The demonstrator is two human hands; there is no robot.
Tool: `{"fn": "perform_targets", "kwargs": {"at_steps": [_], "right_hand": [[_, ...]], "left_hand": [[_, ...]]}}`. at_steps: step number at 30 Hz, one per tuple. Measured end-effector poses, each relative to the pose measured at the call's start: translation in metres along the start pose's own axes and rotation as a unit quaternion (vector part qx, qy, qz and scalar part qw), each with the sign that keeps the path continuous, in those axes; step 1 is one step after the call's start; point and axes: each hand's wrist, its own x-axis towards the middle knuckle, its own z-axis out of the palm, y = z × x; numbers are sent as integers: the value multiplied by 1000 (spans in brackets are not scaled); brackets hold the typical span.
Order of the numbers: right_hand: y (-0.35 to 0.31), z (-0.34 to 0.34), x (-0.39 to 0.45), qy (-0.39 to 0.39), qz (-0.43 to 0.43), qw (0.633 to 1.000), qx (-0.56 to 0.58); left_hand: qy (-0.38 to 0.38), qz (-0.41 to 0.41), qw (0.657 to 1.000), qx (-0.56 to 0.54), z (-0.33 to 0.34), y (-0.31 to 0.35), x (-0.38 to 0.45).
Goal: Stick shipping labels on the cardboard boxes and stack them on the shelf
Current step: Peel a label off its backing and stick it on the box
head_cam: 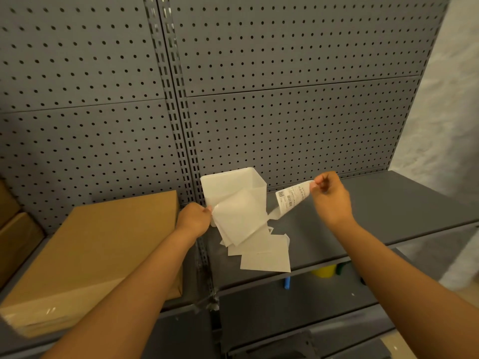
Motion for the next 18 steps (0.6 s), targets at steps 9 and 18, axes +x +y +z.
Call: {"fn": "perform_targets", "kwargs": {"at_steps": [9, 18], "right_hand": [[-19, 14, -7, -32, -31, 999, 9], [-58, 28, -3, -30, -77, 993, 88]], "left_hand": [[-14, 83, 996, 1, -10, 7, -11], [-62, 147, 978, -136, -19, 48, -31]]}}
